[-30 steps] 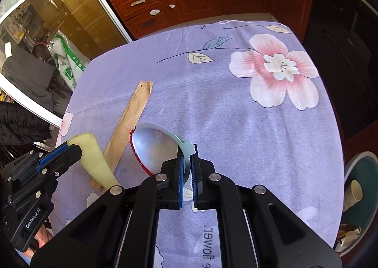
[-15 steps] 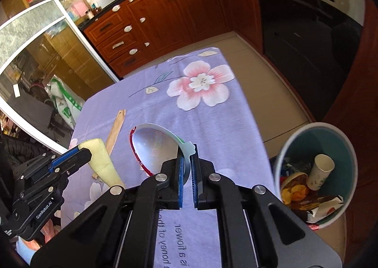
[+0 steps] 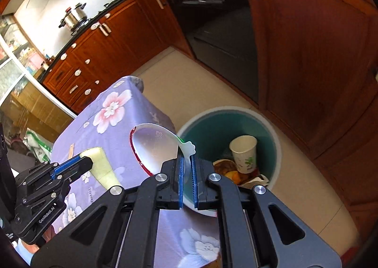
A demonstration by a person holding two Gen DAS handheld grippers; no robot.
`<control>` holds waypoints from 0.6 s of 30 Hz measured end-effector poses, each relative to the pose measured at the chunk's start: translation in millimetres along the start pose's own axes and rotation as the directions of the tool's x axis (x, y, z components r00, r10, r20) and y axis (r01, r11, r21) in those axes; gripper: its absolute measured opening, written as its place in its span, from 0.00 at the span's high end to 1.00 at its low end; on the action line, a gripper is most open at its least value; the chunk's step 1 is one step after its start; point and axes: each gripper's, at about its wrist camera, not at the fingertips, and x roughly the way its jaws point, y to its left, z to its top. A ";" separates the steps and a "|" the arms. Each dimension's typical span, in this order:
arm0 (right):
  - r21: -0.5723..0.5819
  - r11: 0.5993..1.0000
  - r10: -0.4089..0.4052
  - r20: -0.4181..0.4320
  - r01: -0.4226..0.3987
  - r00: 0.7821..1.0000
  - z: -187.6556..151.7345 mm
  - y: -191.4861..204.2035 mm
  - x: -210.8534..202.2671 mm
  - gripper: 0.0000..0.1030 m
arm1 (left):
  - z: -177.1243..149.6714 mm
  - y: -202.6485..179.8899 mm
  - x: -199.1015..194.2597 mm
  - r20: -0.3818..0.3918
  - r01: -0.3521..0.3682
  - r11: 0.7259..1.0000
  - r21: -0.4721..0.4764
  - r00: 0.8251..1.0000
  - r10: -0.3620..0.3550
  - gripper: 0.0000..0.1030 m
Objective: Collect trash
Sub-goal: 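Carry the melon rind and yogurt cup over the bin with both tools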
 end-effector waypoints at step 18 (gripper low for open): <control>0.072 0.997 -0.032 -0.058 0.036 0.998 3.6 -79.9 11.5 0.94 | 9.4 -55.9 93.8 -0.156 -0.009 0.999 0.032 0.988 0.013 0.47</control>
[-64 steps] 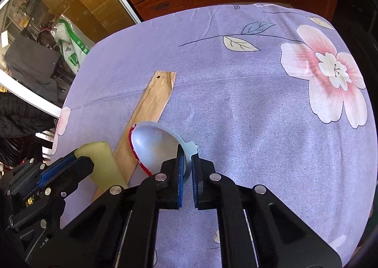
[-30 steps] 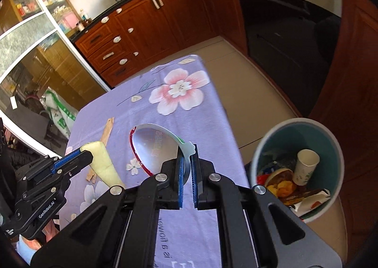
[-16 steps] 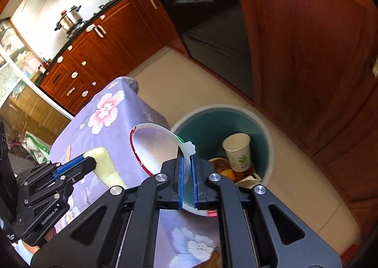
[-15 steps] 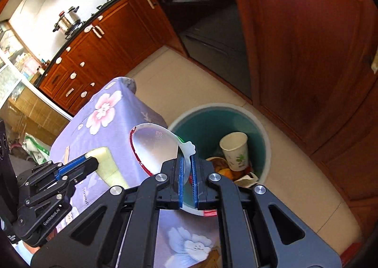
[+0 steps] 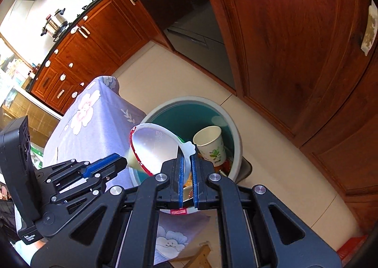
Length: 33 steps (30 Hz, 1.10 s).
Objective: Collect trash
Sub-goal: 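Carry the melon rind and yogurt cup over the bin with both tools, then open the left tool to drop the rind while the right tool releases the yogurt cup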
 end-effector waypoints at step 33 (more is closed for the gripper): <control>-0.072 0.997 0.009 -0.047 -0.013 0.999 -6.6 33.1 17.8 0.91 | -33.1 56.7 -54.2 0.056 -0.096 0.980 -0.177 0.993 0.107 0.04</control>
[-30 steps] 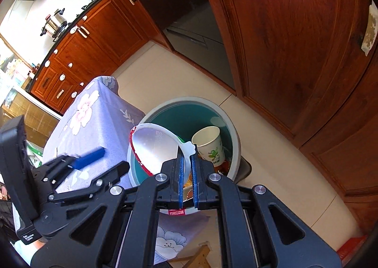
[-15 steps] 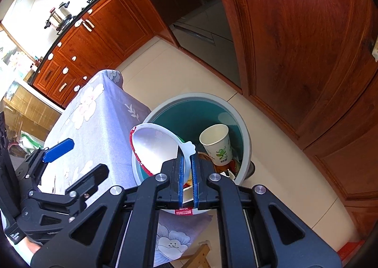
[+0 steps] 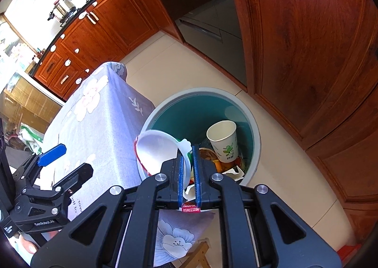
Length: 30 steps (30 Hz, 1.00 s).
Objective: Collect trash
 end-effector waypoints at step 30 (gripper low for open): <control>-0.062 0.995 -0.074 0.027 0.076 0.997 -9.5 21.8 -16.7 0.06 | -11.9 3.1 -26.1 0.027 -0.003 1.000 -0.014 1.000 0.004 0.04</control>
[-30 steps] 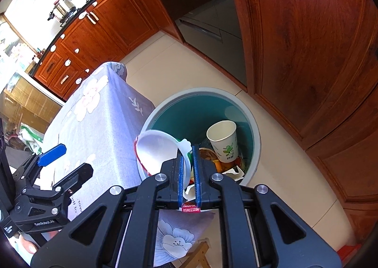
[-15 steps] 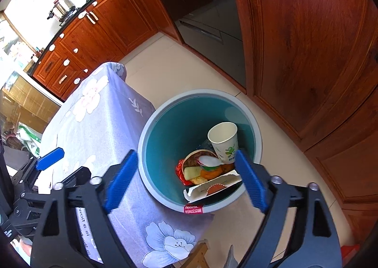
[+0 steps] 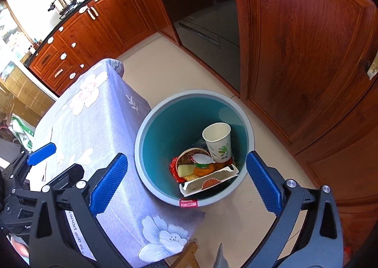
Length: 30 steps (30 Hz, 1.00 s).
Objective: Collect trash
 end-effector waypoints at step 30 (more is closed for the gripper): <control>-0.312 0.934 -0.138 0.129 0.172 0.982 -87.3 52.5 -87.4 0.06 | -60.3 11.6 -79.5 0.075 -0.031 0.994 -0.103 0.996 0.039 0.04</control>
